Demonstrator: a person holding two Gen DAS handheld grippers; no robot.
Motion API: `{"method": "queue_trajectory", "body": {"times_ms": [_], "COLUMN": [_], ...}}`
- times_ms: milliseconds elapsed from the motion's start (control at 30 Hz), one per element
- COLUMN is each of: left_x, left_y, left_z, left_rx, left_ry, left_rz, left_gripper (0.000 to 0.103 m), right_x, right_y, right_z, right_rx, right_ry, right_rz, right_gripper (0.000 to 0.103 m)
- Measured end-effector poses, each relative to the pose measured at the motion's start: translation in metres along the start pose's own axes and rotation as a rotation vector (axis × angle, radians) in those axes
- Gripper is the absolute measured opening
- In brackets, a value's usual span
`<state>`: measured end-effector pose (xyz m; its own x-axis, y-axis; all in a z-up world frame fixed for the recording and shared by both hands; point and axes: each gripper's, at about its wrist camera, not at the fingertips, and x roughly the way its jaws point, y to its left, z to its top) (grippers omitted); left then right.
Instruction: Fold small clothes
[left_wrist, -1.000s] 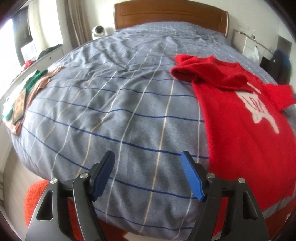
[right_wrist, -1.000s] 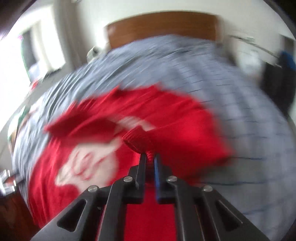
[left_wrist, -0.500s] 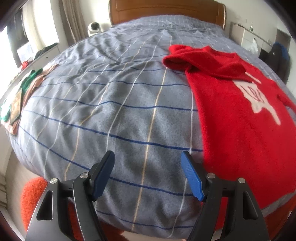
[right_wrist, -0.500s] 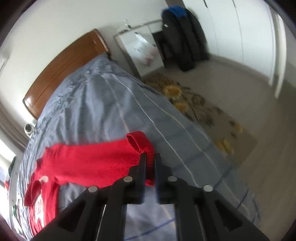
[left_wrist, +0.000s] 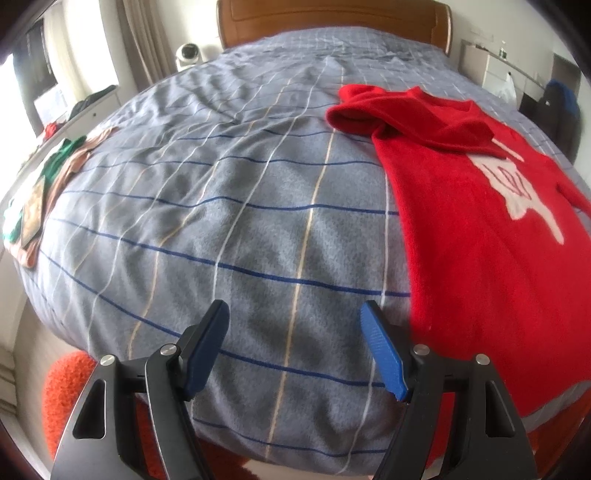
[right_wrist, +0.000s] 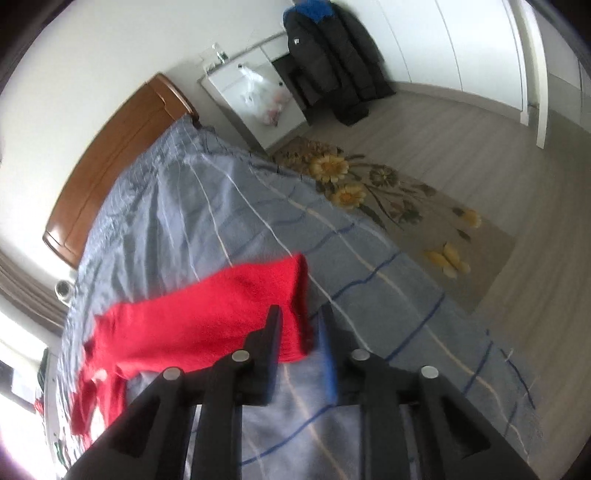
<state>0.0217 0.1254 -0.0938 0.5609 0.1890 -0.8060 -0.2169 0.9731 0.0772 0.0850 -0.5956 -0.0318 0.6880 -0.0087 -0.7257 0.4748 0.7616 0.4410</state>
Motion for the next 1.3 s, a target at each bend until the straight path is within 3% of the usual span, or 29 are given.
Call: {"method": "queue_trajectory", "body": {"times_ms": [67,167,300,400,500,600,667,733,900,967,1033,1100,1233,1300], "left_x": [0.0,-0.002,-0.01,-0.027,-0.047,-0.06,-0.057,-0.044,0.012,0.032,0.048,0.065,0.086,0.088], "left_y": [-0.002,-0.003,-0.003,-0.004,-0.016,-0.049,-0.087,-0.129,-0.203,-0.225,-0.239,-0.246,-0.249,-0.25], "left_z": [0.0,-0.001,-0.001,0.008,0.036,0.079,0.106,0.125,0.15,0.151,0.149,0.151,0.152,0.152], "left_rx": [0.009,0.026,0.042,0.081,0.143,0.261,0.404,0.542,0.721,0.784,0.82,0.821,0.759,0.721], "left_ry": [-0.001,-0.004,-0.003,-0.023,-0.076,-0.143,-0.143,-0.157,-0.076,-0.069,-0.059,-0.032,-0.008,-0.006], "left_rz": [0.007,0.016,0.029,0.002,-0.063,-0.151,-0.22,-0.24,-0.228,-0.197,-0.164,-0.134,-0.118,-0.135], "left_gripper": [0.076,0.077,0.078,0.078,0.084,0.09,0.09,0.09,0.075,0.074,0.064,0.045,0.035,0.014], "right_x": [-0.005,0.006,0.035,0.027,0.012,-0.008,-0.02,-0.026,-0.017,-0.016,-0.019,-0.017,-0.013,-0.012], "right_y": [0.016,0.029,0.011,-0.006,0.006,0.029,0.043,0.052,0.074,0.078,0.078,0.074,0.069,0.069], "right_z": [0.001,-0.004,-0.025,-0.033,-0.04,-0.053,-0.068,-0.086,-0.126,-0.129,-0.129,-0.13,-0.13,-0.131], "right_rx": [-0.05,-0.09,-0.049,0.019,-0.05,-0.16,-0.205,-0.242,-0.344,-0.368,-0.373,-0.366,-0.341,-0.347], "right_ry": [-0.01,0.043,0.113,0.059,0.034,-0.004,-0.018,-0.026,0.016,0.014,-0.01,0.001,0.015,0.017], "right_rz": [0.043,0.113,0.019,0.047,-0.016,-0.03,0.01,0.037,0.073,0.082,0.088,0.088,0.088,0.076], "right_gripper": [0.02,0.02,0.023,0.015,0.017,0.026,0.038,0.045,0.045,0.045,0.045,0.045,0.045,0.045]}}
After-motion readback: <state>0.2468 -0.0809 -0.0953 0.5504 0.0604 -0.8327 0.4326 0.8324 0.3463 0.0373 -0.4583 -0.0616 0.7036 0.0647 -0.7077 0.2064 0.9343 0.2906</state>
